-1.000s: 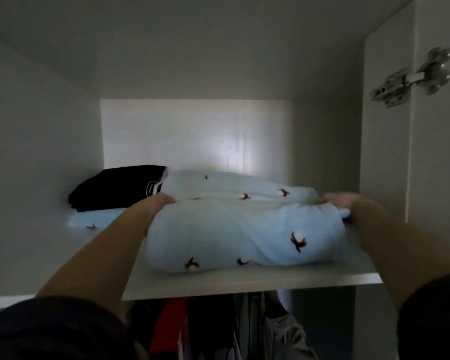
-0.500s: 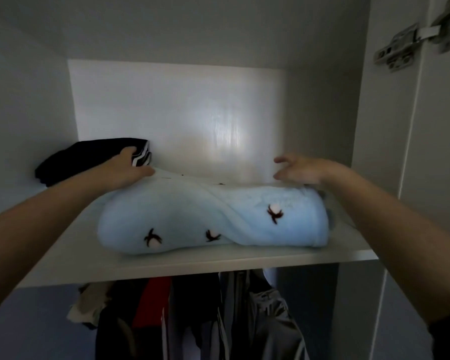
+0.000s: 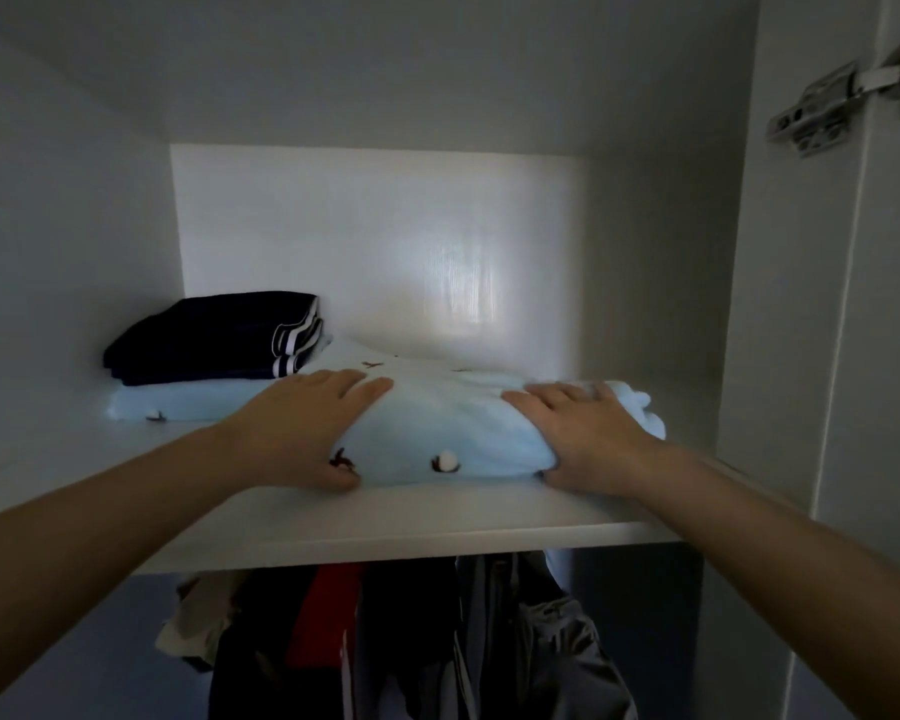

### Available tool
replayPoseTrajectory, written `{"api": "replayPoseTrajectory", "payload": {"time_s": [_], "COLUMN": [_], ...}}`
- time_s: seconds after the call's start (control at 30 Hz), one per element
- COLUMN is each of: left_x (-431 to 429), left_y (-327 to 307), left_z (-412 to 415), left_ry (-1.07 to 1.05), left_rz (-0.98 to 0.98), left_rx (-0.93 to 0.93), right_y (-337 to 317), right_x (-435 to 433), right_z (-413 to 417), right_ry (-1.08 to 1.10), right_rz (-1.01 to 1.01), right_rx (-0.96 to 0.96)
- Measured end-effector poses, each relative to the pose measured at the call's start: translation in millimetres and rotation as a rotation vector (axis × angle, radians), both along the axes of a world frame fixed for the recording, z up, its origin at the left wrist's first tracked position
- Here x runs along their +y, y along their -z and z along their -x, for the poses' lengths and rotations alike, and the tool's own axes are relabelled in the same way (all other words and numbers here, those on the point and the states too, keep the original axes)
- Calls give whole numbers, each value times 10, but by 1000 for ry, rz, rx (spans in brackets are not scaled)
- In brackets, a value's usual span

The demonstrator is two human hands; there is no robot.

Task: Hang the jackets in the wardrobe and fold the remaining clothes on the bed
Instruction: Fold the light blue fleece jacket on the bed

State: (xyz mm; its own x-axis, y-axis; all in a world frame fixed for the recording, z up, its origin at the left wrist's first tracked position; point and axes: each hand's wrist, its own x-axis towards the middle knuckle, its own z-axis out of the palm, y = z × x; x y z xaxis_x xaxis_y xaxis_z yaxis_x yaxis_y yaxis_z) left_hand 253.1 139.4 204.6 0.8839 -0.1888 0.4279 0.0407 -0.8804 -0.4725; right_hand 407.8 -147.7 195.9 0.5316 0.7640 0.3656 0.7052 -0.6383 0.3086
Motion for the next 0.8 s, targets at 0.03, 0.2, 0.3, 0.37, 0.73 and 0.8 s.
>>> {"api": "replayPoseTrajectory", "payload": {"time_s": [0.03,0.2,0.3,0.37,0.73,0.8], "left_x": [6,96,218,296,282,269], "left_y": [-25,-62,-49,-24,242,263], "left_z": [-76,-535,-769,-885,-1178,-1199], "left_ry": [-9,-112,-155,-189,-428,-413], "left_rz": [1,15,36,38,-77,-65], "left_rx": [11,72,72,50,-248,-252], "right_y": [-27,-186,-161,-100,99,146], "right_x": [54,341,564,698,827,804], "right_z": [-40,-293,-451,-520,-866,-899], "right_ry": [54,347,461,488,303,240], "right_rz": [26,77,66,101,-229,-300], "right_rx": [-12,37,73,27,-15,64]}}
